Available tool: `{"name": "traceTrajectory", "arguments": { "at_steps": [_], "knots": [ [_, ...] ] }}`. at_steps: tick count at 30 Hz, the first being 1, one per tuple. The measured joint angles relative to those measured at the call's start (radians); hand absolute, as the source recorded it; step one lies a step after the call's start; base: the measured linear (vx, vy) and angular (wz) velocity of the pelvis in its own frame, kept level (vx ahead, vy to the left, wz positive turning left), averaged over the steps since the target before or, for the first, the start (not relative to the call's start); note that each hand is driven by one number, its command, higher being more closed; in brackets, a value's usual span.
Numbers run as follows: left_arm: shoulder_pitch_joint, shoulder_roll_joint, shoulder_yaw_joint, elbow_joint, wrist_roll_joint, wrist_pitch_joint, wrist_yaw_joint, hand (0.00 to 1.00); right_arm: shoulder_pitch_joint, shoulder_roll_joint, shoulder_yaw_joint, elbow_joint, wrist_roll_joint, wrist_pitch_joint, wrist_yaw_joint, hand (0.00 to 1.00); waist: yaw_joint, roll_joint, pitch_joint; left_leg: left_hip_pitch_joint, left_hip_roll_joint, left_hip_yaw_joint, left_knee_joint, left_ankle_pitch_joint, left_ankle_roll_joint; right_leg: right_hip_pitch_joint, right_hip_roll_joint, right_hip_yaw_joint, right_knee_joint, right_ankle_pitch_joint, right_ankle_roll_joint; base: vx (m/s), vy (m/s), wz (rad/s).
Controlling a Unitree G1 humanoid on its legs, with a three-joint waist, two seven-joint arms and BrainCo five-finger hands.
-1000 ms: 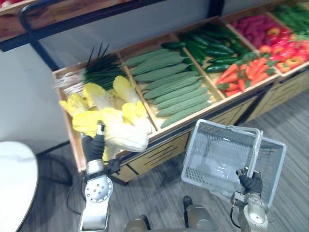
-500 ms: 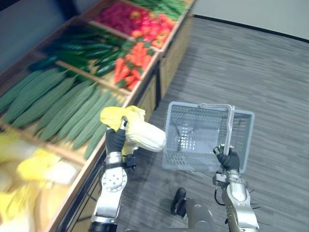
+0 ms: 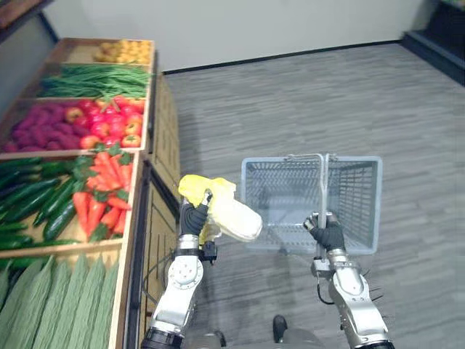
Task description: Pick vegetable in the basket
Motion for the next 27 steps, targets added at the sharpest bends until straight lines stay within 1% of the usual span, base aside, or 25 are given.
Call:
{"name": "traceTrajectory", "arguments": {
  "at_steps": [4,6,7,9,11,13,14,16,19,22,27],
  "knots": [
    [-0.011,0.02,-0.017,0.049,0.054,0.017,0.0,1.0,0.011,0.001,0.096,0.0,0.022,0.016,0.045,1.0,-0.014,-0.014,-0.005,0.033,-0.001,0.032,-0.032,0.0,0.0,0.016,-0.002,0.03,-0.028,0.006,0.0,0.04,0.043,-0.26],
    [-0.026,0.026,-0.045,0.102,0.1,0.036,-0.002,1.0,0.011,-0.004,0.144,0.0,0.06,0.022,0.081,1.0,-0.021,-0.018,-0.006,0.04,0.0,0.038,-0.041,-0.001,0.0,0.016,0.001,0.036,-0.031,0.006,-0.001,0.01,-0.011,-0.13],
    [-0.028,0.028,-0.054,0.114,0.111,0.037,-0.003,1.0,0.011,-0.004,0.154,0.0,0.07,0.022,0.089,1.0,-0.022,-0.018,-0.006,0.042,0.0,0.04,-0.043,-0.001,0.0,0.015,0.001,0.038,-0.032,0.007,-0.001,0.0,-0.002,-0.09],
    [-0.046,0.03,-0.053,0.146,0.141,0.054,-0.005,1.0,0.016,-0.009,0.181,0.0,0.123,0.026,0.107,1.0,-0.023,-0.021,-0.007,0.045,-0.002,0.045,-0.046,-0.001,0.0,0.017,0.002,0.051,-0.04,0.014,-0.003,-0.01,0.013,-0.09],
    [-0.063,0.041,-0.054,0.171,0.175,0.058,-0.021,1.0,0.016,-0.018,0.203,0.0,0.172,0.031,0.117,1.0,-0.023,-0.027,-0.009,0.048,-0.003,0.048,-0.05,-0.001,0.0,0.026,0.0,0.055,-0.06,0.026,-0.004,-0.03,0.018,-0.09],
    [-0.077,0.059,-0.055,0.211,0.204,0.061,-0.023,1.0,0.016,-0.022,0.229,0.0,0.208,0.031,0.129,1.0,-0.023,-0.033,-0.012,0.051,-0.006,0.048,-0.057,0.0,0.0,0.026,-0.001,0.056,-0.065,0.029,-0.002,-0.04,0.007,-0.05],
    [-0.087,0.067,-0.055,0.248,0.233,0.069,-0.025,0.0,0.016,-0.025,0.248,0.0,0.23,0.032,0.131,1.0,-0.023,-0.039,-0.015,0.055,-0.008,0.048,-0.065,0.002,-0.002,0.027,-0.002,0.056,-0.065,0.029,-0.002,-0.04,0.001,-0.01],
    [-0.093,0.074,-0.056,0.293,0.264,0.084,-0.035,0.0,0.016,-0.029,0.275,0.0,0.249,0.034,0.133,1.0,-0.023,-0.048,-0.02,0.056,-0.009,0.048,-0.066,0.002,-0.001,0.027,-0.003,0.056,-0.066,0.029,-0.002,-0.02,0.001,-0.01],
    [-0.111,0.087,-0.087,0.362,0.316,0.112,-0.049,0.0,0.016,-0.036,0.31,-0.012,0.278,0.04,0.146,1.0,-0.024,-0.061,-0.024,0.056,-0.011,0.046,-0.07,0.002,-0.001,0.027,-0.005,0.054,-0.069,0.029,-0.002,0.0,0.0,0.0],
    [-0.116,0.085,-0.087,0.368,0.328,0.12,-0.05,0.0,0.016,-0.041,0.331,-0.025,0.286,0.041,0.161,1.0,-0.024,-0.064,-0.025,0.054,-0.012,0.042,-0.071,0.002,-0.001,0.028,-0.005,0.051,-0.071,0.029,-0.002,0.0,-0.006,0.03],
    [-0.121,0.07,-0.093,0.367,0.329,0.12,-0.05,0.0,0.016,-0.04,0.34,-0.048,0.295,0.041,0.174,1.0,-0.023,-0.064,-0.025,0.053,-0.011,0.022,-0.072,0.002,-0.001,0.037,-0.007,0.027,-0.073,0.029,-0.002,0.01,-0.013,0.11]
  ]
}}
